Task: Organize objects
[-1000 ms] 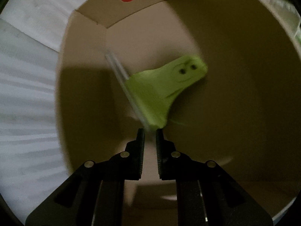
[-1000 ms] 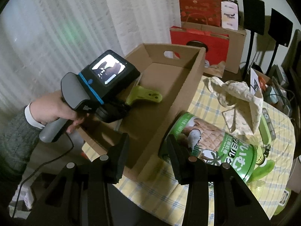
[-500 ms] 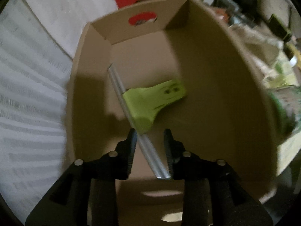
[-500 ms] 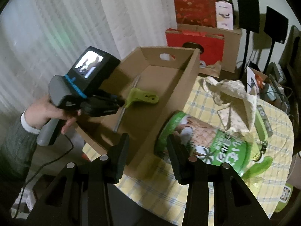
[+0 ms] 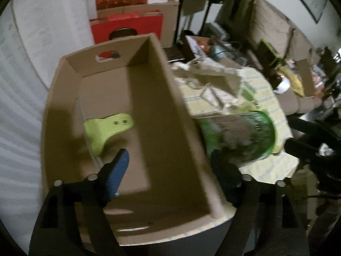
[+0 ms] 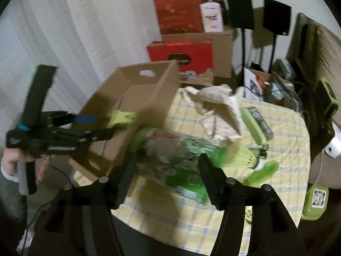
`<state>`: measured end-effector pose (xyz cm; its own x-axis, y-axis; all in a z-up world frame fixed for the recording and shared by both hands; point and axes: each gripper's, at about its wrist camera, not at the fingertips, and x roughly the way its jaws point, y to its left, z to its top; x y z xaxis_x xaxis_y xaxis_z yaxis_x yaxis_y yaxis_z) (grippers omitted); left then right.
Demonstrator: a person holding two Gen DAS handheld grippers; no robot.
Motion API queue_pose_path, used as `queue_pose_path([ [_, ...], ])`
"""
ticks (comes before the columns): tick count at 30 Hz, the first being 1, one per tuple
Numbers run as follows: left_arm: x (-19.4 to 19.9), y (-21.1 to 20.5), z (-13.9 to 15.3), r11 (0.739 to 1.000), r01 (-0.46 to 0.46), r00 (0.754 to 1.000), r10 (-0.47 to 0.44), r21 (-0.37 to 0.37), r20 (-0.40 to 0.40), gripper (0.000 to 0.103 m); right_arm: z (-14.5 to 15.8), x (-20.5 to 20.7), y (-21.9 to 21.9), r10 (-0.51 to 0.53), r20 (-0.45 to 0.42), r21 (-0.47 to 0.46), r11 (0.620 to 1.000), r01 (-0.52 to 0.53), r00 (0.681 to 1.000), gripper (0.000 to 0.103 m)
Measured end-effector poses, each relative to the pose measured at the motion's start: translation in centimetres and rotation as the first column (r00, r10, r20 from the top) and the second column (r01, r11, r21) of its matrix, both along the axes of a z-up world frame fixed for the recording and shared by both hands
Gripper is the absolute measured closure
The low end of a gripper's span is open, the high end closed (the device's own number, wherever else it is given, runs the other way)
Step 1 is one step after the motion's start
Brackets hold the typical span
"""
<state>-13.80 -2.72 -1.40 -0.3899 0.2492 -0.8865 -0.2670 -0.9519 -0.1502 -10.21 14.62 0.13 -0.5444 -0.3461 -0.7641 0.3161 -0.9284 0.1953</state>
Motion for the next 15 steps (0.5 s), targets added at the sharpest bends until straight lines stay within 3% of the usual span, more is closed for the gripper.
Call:
queue_pose_path([
  [1,0.1,0.3,-0.1,1.0,0.006,1.0,-0.006,0.014,-0.001,0.017,-0.1,-0.1,0.4,-0.012,0.002,0.0,1.0,0.012,1.0,0.037],
  [6,0.2,2.0,0.1,0.998,0.023,1.0,-0.022,0.055,-0.01,0.016,-1.4,-0.6,2.9,-0.074,0.035,-0.008,0.997,0.074,0.997,0.037],
  [9,0.2,2.6,0.1,0.996,0.022,1.0,-0.02,0.089,-0.018,0.007,-2.1,-0.6,3.8,-0.096,0.052,-0.019,0.995,0.097,0.994,0.037],
  [15,-0.2,3.1,0.0,0.986,-0.006,1.0,0.01,0.167,-0.021,0.007,-2.9,-0.7,5.3,-0.122,0.072,-0.064,0.99,0.126,0.99,0.035],
])
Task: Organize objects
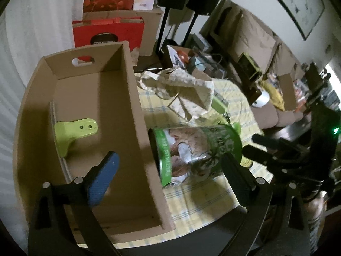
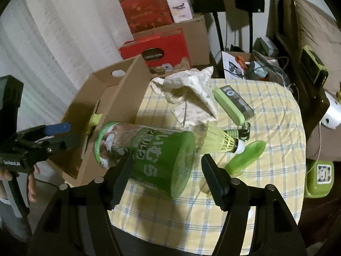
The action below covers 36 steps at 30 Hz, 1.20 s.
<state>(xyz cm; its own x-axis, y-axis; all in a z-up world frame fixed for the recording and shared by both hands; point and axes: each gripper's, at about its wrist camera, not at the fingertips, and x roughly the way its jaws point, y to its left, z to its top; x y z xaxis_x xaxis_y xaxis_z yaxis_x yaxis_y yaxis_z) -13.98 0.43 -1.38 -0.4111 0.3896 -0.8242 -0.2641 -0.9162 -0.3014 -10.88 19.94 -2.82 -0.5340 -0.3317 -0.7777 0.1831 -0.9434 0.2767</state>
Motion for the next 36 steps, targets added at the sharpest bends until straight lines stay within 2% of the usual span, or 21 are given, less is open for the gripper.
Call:
queue_pose_path([
  [4,-0.6,0.0,-0.4,0.998,-0.01,1.0,0.008,0.055,0.029,0.007,-0.8,-0.6,0.4,-0.007,0.015,-0.025,1.0,0.008,1.0,0.036],
  [10,-1.2,0.5,-1.4,0.996,-0.005,0.998,0.0,0.085,0.065,0.01,-2.3,-1.4,0.4,0.009,0.055,-0.055,0.998,-0.006,0.998,0.051],
  [13,-1.3,1.0,-1.7,0.996,0.001,0.997,-0.008,0.086,0.073,0.011,-2.8,-1.6,1.0,0.014,0.058,-0.09,0.996,-0.008,0.998,0.051],
  [19,-1.4,2.0,-1.9,0.997,0.016,0.997,-0.022,0.08,0.074,0.011,-3.0,-1.5,3.2,-0.023,0.057,-0.1,0.995,0.029,0.998,0.052],
  [22,-1.8,2.5,-2.2,0.998,0.022,0.996,-0.027,0.066,0.082,0.015,-3.2,-1.5,3.7,-0.016,0.065,-0.131,0.991,0.024,0.998,0.052],
  [26,-2.3,3.0,-2.6,0.998,0.023,0.995,-0.028,0.052,0.094,0.016,-2.8,-1.7,3.1,-0.02,0.048,-0.077,0.997,0.023,0.999,0.053],
  [34,-2.0,3.1,-2.6,0.998,0.028,0.995,-0.033,0.052,0.096,0.016,-3.3,-1.6,5.1,-0.053,0.06,-0.122,0.991,0.06,0.997,0.052],
  [36,-1.6,3.6,-2.7,0.997,0.052,0.992,-0.058,0.056,0.115,0.023,-3.6,-1.6,5.7,-0.068,0.067,-0.114,0.991,0.075,0.995,0.052],
])
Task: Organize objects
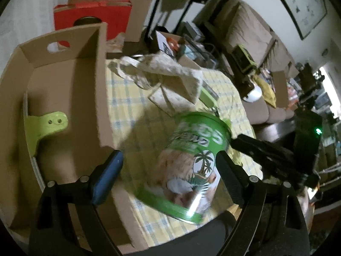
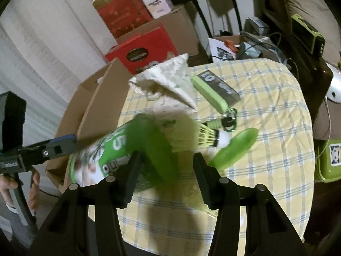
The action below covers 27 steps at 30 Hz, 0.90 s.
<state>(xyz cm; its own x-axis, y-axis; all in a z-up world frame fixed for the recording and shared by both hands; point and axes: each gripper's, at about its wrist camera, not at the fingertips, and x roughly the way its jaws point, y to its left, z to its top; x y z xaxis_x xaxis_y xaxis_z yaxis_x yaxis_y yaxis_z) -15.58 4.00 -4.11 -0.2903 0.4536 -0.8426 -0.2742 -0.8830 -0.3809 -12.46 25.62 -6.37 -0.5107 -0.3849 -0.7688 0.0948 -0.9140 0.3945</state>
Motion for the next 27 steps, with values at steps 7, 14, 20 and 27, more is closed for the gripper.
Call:
queue_pose_path([
  [7,3.5,0.5,0.4,0.999,0.041,0.999,-0.041,0.0,0.001,0.034,-1.1,0.5,1.3,-0.02,0.027,-0.002,1.0,0.02,0.999,0.057],
  [14,7.5,-1.2,2.2,0.994,-0.004,0.999,0.009,0.105,-0.044,0.033,1.7,0.5,0.9,0.007,-0.062,-0.043,0.999,-0.009,0.998,0.057],
  [20,10.0,-0.8,0.9,0.982,-0.025,0.999,0.03,0.187,-0.021,0.034,3.1,-1.4,-1.3,0.109,-0.095,-0.067,0.991,-0.115,0.99,0.053],
  [27,9.5,0.7,-0.5,0.982,-0.051,0.998,0.054,0.181,-0.013,0.034,1.3,-3.6,-3.5,0.197,-0.033,-0.051,0.979,-0.198,0.98,0.053],
])
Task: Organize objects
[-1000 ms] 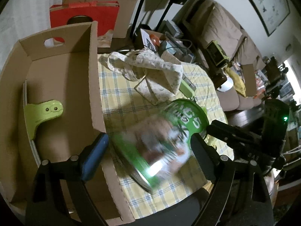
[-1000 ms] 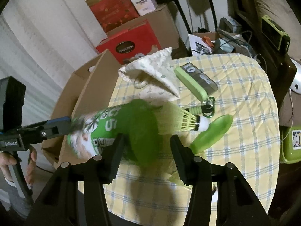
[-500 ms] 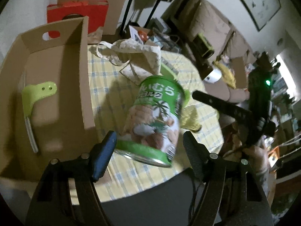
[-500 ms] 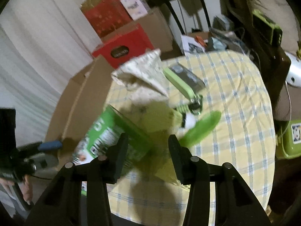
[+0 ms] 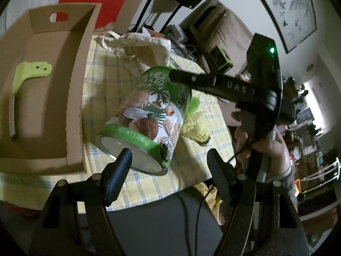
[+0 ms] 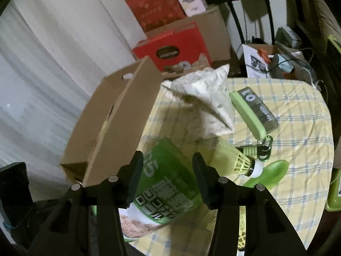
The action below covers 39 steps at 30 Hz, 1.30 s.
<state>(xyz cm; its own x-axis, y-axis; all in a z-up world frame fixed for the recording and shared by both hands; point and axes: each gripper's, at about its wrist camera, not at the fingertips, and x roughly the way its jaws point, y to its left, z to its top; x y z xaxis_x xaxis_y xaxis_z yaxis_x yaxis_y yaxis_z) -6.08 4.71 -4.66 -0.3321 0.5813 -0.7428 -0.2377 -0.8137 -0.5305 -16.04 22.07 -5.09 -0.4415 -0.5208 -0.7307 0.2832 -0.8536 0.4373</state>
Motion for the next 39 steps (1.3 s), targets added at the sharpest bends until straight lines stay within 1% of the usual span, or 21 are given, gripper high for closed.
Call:
queue_pose_path([
  [2,-0.4,0.1,-0.2,1.0,-0.004,1.0,0.004,-0.004,-0.001,0.034,-0.7,-0.1,-0.1,0.013,0.019,0.007,1.0,-0.013,1.0,0.049],
  [5,-0.9,0.1,-0.8,1.0,-0.02,1.0,0.02,-0.022,0.004,0.033,-1.0,0.1,0.4,0.019,0.031,-0.016,1.0,-0.018,0.999,0.048],
  [9,-1.4,-0.5,-1.0,0.999,-0.036,0.999,0.036,-0.003,0.011,0.034,-1.3,0.3,0.7,0.04,0.051,-0.037,0.999,-0.038,0.998,0.047],
  [10,-1.5,-0.6,-0.9,0.999,-0.036,0.999,0.036,0.001,0.011,0.034,-1.3,0.4,0.7,0.045,0.053,-0.038,0.998,-0.043,0.998,0.045],
  [15,-1.5,-0.7,0.7,0.999,-0.04,0.998,0.039,-0.01,-0.041,0.034,-0.9,1.1,0.2,0.055,0.058,-0.022,0.998,-0.054,0.997,0.045],
  [18,-1.9,-1.2,1.8,0.999,-0.048,0.997,0.048,0.002,-0.062,0.034,-0.2,1.8,-0.1,0.053,0.042,-0.004,0.999,-0.053,0.998,0.044],
  [22,-2.5,-1.5,3.6,0.999,-0.051,0.995,0.051,0.001,-0.091,0.034,1.2,2.5,-0.4,0.041,0.017,0.0,0.999,-0.041,0.999,0.044],
  [27,-3.4,-2.3,6.2,0.998,-0.066,0.988,0.066,0.002,-0.141,0.034,3.8,2.9,-0.7,0.015,-0.015,0.012,1.0,-0.014,1.0,0.044],
  [29,-4.1,-2.8,7.1,0.997,-0.08,0.985,0.079,-0.001,-0.153,0.036,5.0,3.0,-1.2,0.008,-0.036,0.017,1.0,-0.008,0.999,0.044],
  [34,-6.0,-4.6,8.6,0.993,-0.11,0.983,0.113,0.029,-0.143,0.038,7.6,2.4,-2.5,-0.007,-0.077,0.029,1.0,0.01,0.997,0.044],
  [37,-7.1,-5.9,9.6,0.989,-0.14,0.978,0.144,0.04,-0.148,0.038,8.9,1.6,-3.3,-0.009,-0.089,0.015,1.0,0.011,0.996,0.044],
  [39,-7.8,-6.8,10.4,0.986,-0.157,0.974,0.163,0.054,-0.155,0.038,9.9,1.0,-4.3,-0.009,-0.103,0.024,1.0,0.011,0.995,0.044],
])
